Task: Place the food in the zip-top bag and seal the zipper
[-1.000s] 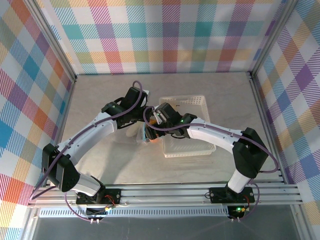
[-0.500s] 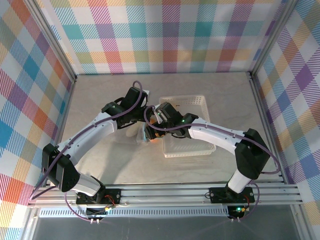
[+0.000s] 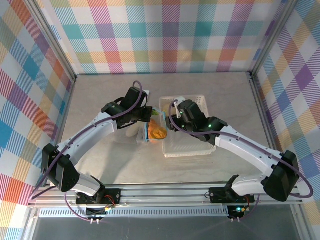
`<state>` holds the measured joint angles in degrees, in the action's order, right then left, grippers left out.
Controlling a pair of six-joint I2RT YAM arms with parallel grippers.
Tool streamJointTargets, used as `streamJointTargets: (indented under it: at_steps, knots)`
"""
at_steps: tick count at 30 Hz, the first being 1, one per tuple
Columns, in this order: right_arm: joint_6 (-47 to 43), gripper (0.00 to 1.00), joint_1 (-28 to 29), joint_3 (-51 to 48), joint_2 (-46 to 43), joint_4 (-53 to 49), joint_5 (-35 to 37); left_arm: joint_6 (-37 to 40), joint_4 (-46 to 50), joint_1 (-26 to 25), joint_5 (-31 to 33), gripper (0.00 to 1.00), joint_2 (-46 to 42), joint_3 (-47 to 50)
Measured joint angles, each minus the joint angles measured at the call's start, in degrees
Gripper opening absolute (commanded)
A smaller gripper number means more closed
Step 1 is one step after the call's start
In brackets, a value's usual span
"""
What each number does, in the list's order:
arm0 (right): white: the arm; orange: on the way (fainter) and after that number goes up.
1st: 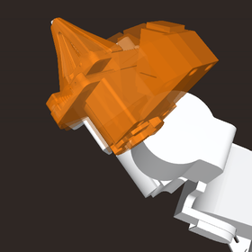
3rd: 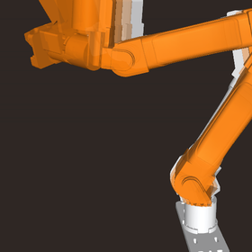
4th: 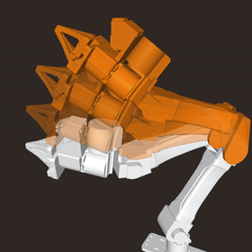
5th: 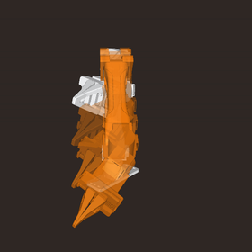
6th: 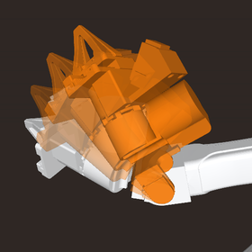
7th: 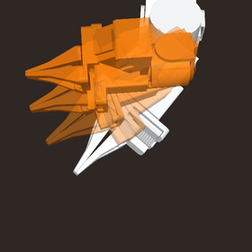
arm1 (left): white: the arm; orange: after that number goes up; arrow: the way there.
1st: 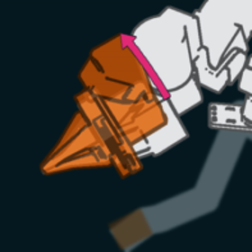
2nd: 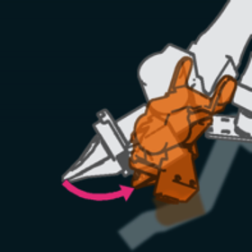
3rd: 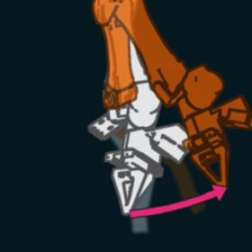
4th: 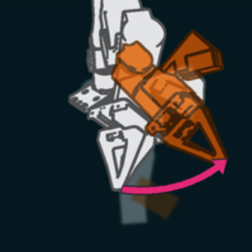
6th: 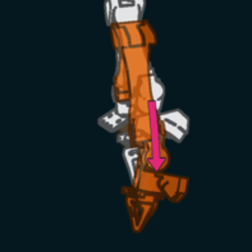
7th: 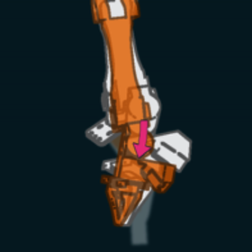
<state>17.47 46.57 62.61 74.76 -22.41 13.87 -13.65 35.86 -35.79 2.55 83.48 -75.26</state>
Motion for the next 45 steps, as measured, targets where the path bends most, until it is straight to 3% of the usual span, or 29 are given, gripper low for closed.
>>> streamJointTargets:
  at_steps: [7,19,27,31,35,45]
  knots:
    - [2.5,0.52,-2.5,-1.0,7.8,-0.7,-5.6,0.0,0.0,0.0,-0.1,0.00,0.0,0.0]
    - [3.5,0.50,-2.5,4.1,13.4,0.6,-11.0,0.0,0.0,0.0,0.0,0.00,-0.1,0.0]
    - [5.0,0.40,-3.1,4.7,17.0,0.5,-11.6,0.0,0.0,0.0,0.0,0.00,-0.5,0.0]
    - [5.7,0.24,-3.2,4.7,17.7,0.5,-12.2,0.0,0.0,0.0,0.0,0.00,-0.8,0.0]
    - [6.3,0.00,-3.5,5.2,18.6,0.6,-13.0,0.0,0.0,0.0,0.0,0.00,-1.3,0.2]
    - [5.0,0.00,-3.5,11.8,18.2,-3.5,-15.8,0.5,1.6,0.3,2.2,0.00,-3.3,1.0]
